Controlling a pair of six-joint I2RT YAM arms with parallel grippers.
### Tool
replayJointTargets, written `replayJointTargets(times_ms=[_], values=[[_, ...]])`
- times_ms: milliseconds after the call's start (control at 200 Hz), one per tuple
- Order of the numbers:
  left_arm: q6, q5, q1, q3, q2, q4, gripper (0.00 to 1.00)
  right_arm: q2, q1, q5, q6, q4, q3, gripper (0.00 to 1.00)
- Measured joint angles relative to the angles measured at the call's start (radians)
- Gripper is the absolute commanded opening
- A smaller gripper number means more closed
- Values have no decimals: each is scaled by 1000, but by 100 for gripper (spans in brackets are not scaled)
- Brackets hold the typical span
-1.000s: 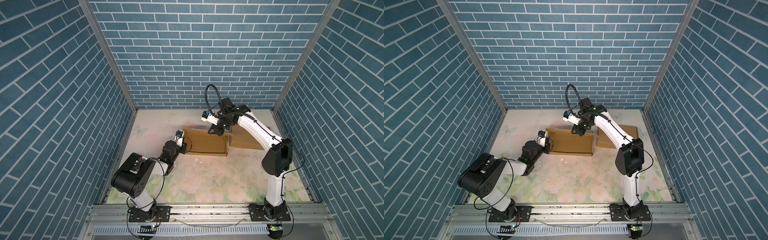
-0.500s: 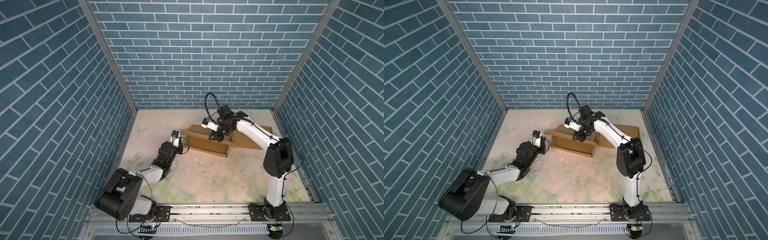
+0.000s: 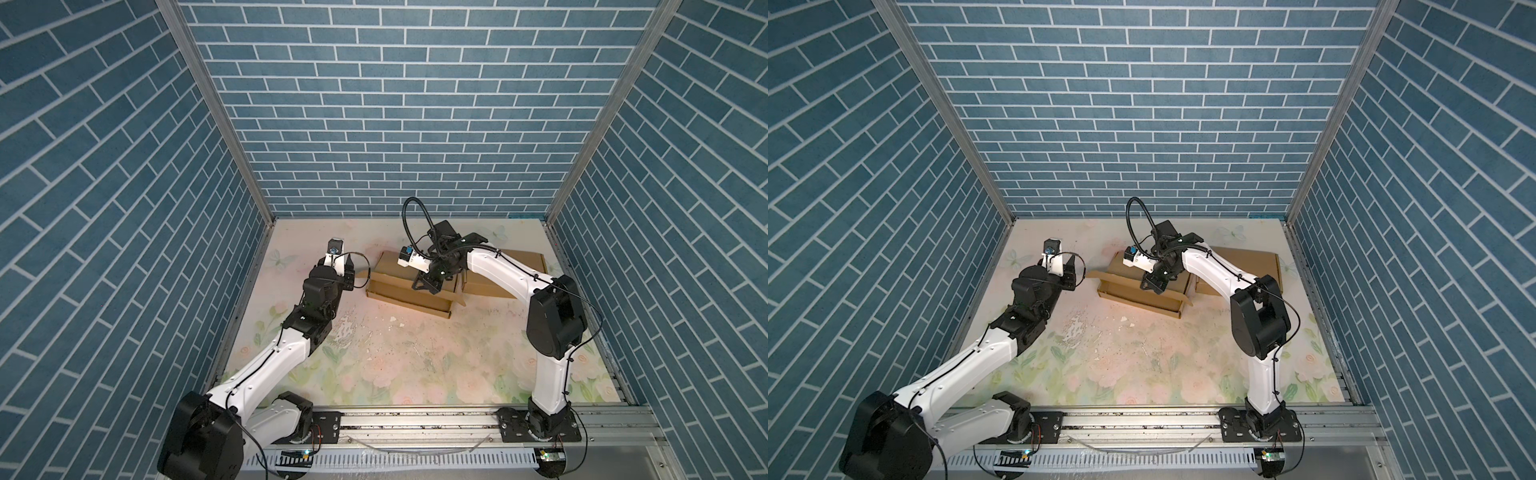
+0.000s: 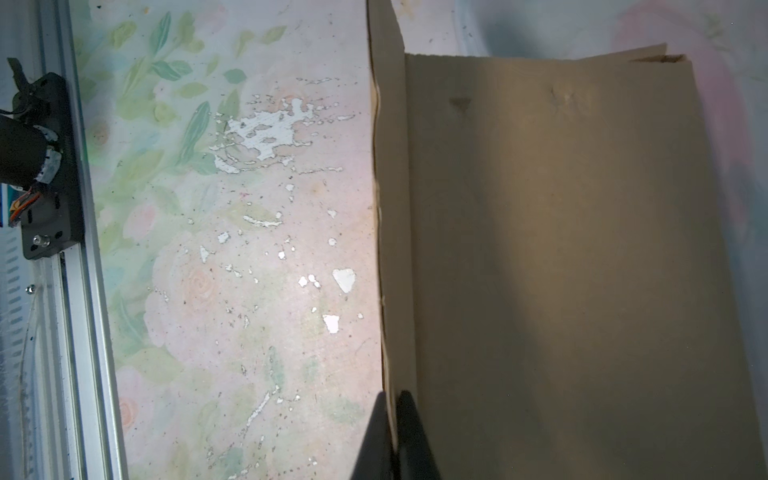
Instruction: Fold the paper box
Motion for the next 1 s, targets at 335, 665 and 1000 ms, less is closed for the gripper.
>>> replayJointTargets(times_ms=[335, 665, 1000], values=[[-124, 184, 75, 183, 166, -207, 51, 52, 60, 24, 25, 94, -84, 30], [-198, 397, 78, 261, 350, -281, 49, 39, 51, -19, 120, 191, -151, 56], [-256, 516, 59, 259, 495, -227, 43, -113, -31, -50, 354, 331, -273, 46]])
